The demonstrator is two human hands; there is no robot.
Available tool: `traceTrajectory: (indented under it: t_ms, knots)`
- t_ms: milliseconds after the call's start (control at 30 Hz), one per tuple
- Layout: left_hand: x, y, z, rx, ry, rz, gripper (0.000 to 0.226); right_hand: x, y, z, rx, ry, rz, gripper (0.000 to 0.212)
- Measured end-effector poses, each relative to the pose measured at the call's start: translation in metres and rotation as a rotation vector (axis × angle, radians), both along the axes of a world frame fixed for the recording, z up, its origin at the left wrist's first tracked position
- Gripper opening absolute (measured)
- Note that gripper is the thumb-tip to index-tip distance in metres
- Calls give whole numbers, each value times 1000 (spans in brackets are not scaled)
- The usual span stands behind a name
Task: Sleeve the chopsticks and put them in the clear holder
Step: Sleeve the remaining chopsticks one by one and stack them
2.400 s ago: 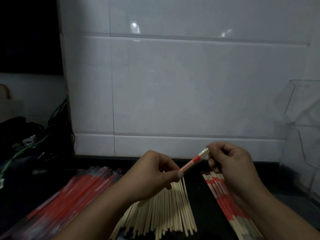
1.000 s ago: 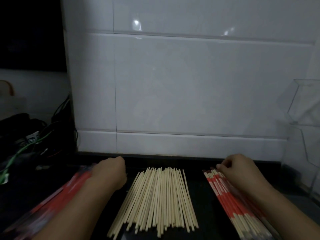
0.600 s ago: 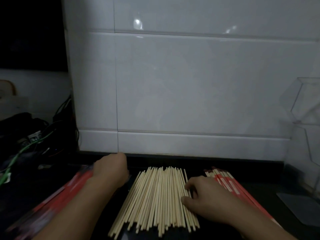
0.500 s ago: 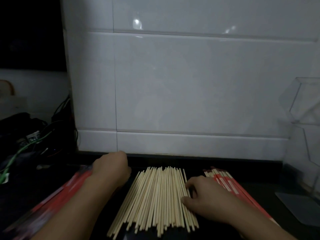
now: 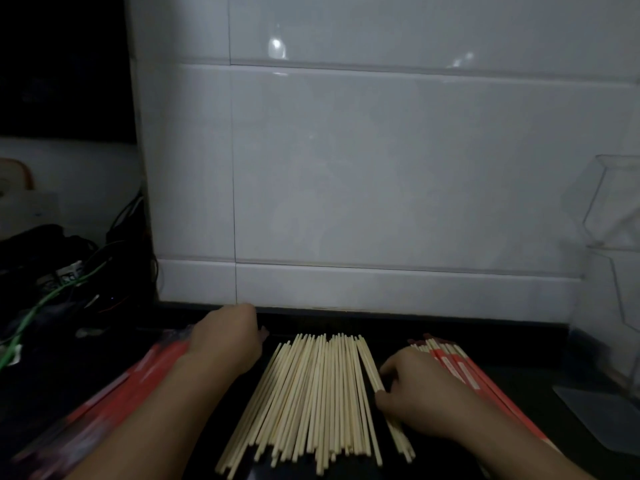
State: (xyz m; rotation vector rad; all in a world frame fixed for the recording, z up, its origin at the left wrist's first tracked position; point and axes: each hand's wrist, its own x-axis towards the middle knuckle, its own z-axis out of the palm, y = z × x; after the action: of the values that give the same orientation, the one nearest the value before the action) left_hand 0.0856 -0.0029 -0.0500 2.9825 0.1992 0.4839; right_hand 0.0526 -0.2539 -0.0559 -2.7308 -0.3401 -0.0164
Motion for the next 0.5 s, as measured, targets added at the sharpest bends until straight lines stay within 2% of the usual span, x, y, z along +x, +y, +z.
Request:
traceTrajectory:
  t_ms: [100, 200, 333, 467, 500]
  knots:
    - [-7, -17, 13, -174, -194, -140, 30, 3, -1, -3, 34, 18, -15, 19]
    - [-28, -46, 27, -505, -336, -375, 7, 5, -1, -6, 12, 21, -30, 21]
    - [-55, -71, 44, -1113, -349, -619, 5, 5, 1, -5, 2, 35, -42, 24]
    - [-59, -61, 57, -1431, -352, -647, 15, 2, 1, -1, 138, 51, 1, 41]
    - [-58, -57, 58, -1480, -322, -640, 17, 3, 0, 1, 185, 36, 20, 37]
